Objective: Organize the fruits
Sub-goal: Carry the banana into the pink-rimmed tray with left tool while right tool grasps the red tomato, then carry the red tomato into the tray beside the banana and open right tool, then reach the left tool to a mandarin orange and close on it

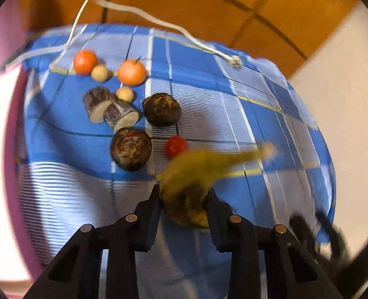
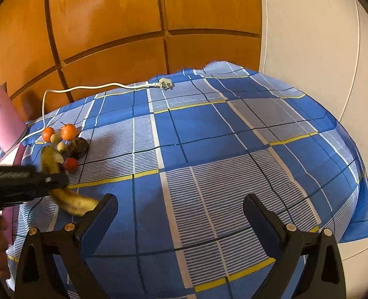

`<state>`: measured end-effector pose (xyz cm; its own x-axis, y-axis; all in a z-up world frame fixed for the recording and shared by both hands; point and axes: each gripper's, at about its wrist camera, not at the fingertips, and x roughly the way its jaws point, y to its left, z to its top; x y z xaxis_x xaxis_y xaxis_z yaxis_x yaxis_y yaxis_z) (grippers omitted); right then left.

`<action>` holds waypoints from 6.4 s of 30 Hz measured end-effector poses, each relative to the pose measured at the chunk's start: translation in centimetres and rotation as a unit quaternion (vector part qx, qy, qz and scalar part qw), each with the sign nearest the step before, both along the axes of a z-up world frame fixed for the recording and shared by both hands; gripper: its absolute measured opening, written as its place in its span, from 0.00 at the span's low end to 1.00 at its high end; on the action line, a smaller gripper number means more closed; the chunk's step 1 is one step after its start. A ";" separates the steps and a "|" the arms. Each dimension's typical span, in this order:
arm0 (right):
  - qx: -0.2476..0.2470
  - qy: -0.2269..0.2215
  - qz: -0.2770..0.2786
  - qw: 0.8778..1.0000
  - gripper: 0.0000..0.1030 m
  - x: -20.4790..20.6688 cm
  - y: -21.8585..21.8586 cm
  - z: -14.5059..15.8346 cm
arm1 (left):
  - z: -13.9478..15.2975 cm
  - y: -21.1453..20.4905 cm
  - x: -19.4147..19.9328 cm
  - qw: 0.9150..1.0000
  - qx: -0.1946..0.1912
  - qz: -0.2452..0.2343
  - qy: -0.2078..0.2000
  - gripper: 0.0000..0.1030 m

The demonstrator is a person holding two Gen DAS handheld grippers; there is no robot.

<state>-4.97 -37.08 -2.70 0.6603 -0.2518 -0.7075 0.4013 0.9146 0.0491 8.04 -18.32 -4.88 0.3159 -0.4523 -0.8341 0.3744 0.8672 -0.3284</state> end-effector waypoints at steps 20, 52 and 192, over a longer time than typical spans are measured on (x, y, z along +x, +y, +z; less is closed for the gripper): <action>-0.010 0.028 0.028 0.999 0.99 1.0 2.6 0.5 | -1.8 2.4 0.6 0.999 -0.043 0.001 0.004 0.34; 0.077 0.090 0.221 0.968 0.32 16.3 9.5 -3.6 | 8.4 20.3 -2.2 0.985 -0.094 0.090 -0.110 0.31; 0.059 0.049 0.190 0.979 0.36 7.3 12.4 0.1 | 5.1 18.2 -1.3 0.988 0.019 0.107 -0.106 0.73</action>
